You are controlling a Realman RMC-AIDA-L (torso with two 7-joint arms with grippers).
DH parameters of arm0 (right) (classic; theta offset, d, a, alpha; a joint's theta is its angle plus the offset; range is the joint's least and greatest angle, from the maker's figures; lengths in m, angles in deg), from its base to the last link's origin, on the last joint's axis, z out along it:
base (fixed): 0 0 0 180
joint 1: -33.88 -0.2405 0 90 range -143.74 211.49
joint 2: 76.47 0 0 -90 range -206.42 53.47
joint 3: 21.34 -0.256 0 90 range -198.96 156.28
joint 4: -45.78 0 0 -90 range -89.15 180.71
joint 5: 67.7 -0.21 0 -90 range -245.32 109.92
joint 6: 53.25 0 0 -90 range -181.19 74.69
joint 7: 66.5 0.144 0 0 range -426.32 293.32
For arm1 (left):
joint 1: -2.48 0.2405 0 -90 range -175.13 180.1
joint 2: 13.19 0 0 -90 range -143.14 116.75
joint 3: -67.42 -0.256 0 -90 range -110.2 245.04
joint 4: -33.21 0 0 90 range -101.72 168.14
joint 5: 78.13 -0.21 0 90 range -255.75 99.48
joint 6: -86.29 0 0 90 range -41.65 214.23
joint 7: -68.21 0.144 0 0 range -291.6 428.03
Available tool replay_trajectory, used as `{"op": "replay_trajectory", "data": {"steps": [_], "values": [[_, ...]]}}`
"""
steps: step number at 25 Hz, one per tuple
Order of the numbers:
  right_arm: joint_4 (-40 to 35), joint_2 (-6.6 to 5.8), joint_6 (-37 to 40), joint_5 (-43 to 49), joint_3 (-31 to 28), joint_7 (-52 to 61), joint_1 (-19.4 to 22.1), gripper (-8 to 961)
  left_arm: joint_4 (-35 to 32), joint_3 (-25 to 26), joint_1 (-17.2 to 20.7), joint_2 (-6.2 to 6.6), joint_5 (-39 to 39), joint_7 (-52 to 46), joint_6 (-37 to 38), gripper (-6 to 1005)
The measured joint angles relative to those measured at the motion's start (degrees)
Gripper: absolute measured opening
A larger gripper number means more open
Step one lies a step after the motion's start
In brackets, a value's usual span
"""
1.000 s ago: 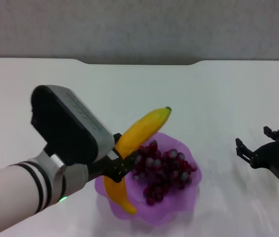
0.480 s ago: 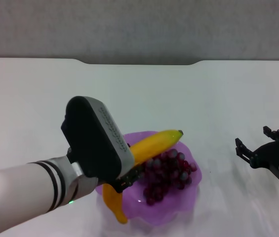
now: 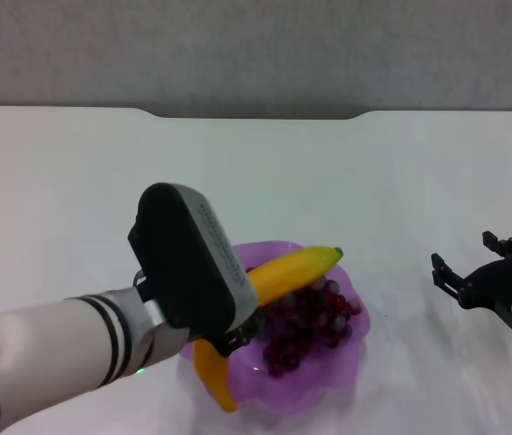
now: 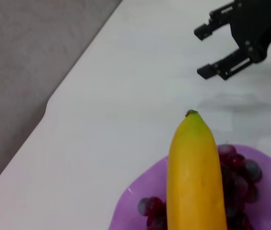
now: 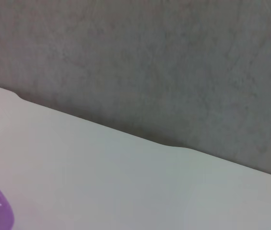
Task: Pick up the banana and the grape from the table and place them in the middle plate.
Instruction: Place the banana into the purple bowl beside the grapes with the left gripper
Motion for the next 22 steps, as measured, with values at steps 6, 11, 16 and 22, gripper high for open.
{"op": "replay_trajectory", "data": {"steps": [6, 11, 16, 22], "values": [[0.18, 0.00, 0.00, 0.06, 0.00, 0.00, -0.07, 850, -1.62, -0.12, -3.02, -0.20, 0.12, -2.90, 0.25, 504], [0.22, 0.00, 0.00, 0.06, 0.00, 0.00, -0.11, 851, -3.43, -0.52, -4.52, -0.19, 0.14, -3.82, 2.07, 504], [0.24, 0.00, 0.00, 0.11, 0.00, 0.00, -0.11, 851, -7.17, -1.56, -5.86, -0.22, 0.15, -4.18, 4.01, 503], [0.18, 0.00, 0.00, 0.15, 0.02, 0.00, -0.10, 850, -7.53, -1.02, -6.06, -0.31, -0.04, -7.01, 4.74, 503]]}}
